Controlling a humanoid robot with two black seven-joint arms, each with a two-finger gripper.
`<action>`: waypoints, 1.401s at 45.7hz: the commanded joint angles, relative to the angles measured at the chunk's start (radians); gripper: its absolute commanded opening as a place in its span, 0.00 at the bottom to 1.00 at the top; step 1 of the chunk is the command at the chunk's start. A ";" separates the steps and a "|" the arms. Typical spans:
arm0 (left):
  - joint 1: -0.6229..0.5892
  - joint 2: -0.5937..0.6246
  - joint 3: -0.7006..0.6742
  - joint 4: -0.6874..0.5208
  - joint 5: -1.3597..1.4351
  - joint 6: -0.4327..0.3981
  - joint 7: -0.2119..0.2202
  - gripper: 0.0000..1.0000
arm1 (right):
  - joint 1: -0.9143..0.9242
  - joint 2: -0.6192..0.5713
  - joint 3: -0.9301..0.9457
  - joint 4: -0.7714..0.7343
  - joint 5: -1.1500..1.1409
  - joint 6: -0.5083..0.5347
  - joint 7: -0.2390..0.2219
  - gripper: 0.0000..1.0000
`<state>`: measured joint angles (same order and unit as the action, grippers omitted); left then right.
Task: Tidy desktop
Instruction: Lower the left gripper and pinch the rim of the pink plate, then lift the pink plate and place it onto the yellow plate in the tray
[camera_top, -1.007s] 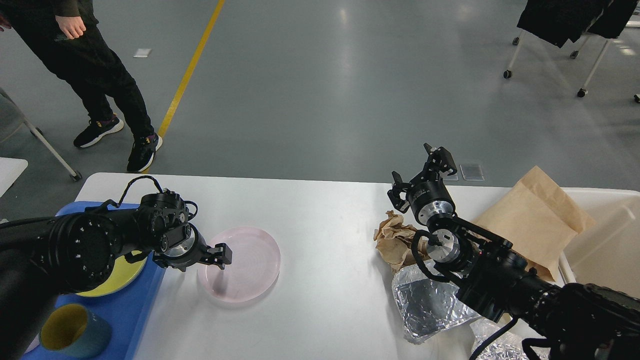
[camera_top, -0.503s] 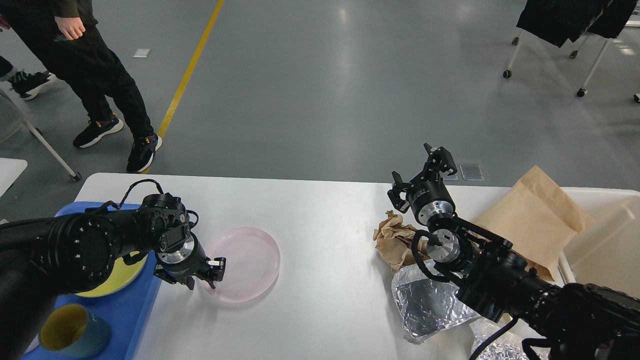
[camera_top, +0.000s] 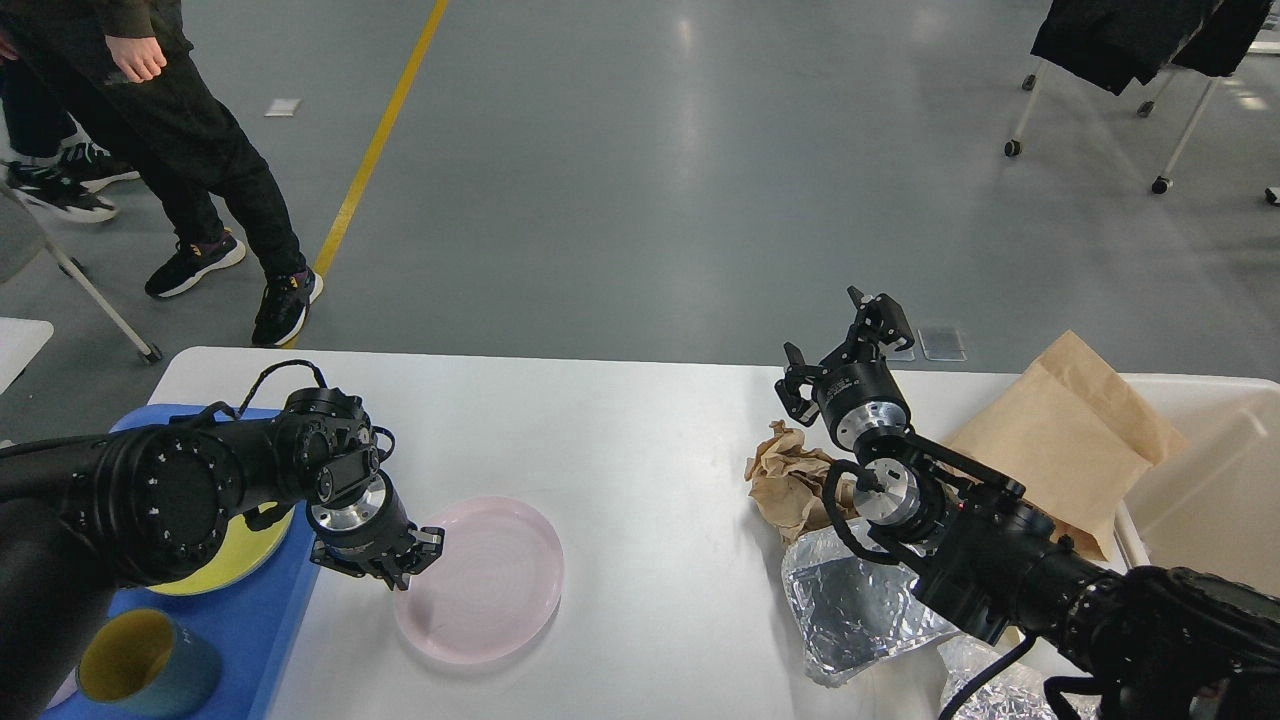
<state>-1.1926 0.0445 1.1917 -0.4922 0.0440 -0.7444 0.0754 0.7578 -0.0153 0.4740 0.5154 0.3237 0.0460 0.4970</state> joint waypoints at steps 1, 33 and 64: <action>-0.011 0.008 0.000 0.000 -0.001 -0.004 0.001 0.00 | 0.000 0.000 0.000 0.000 0.000 0.000 0.000 1.00; -0.326 0.098 -0.069 -0.008 -0.001 -0.215 0.000 0.00 | 0.000 0.000 0.000 0.000 0.000 0.000 0.000 1.00; -0.507 0.317 -0.155 -0.008 -0.003 -0.215 -0.002 0.00 | 0.000 0.000 0.000 0.000 0.000 0.000 0.000 1.00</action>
<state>-1.7118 0.3498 1.0341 -0.5002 0.0452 -0.9601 0.0739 0.7578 -0.0154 0.4740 0.5154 0.3236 0.0460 0.4970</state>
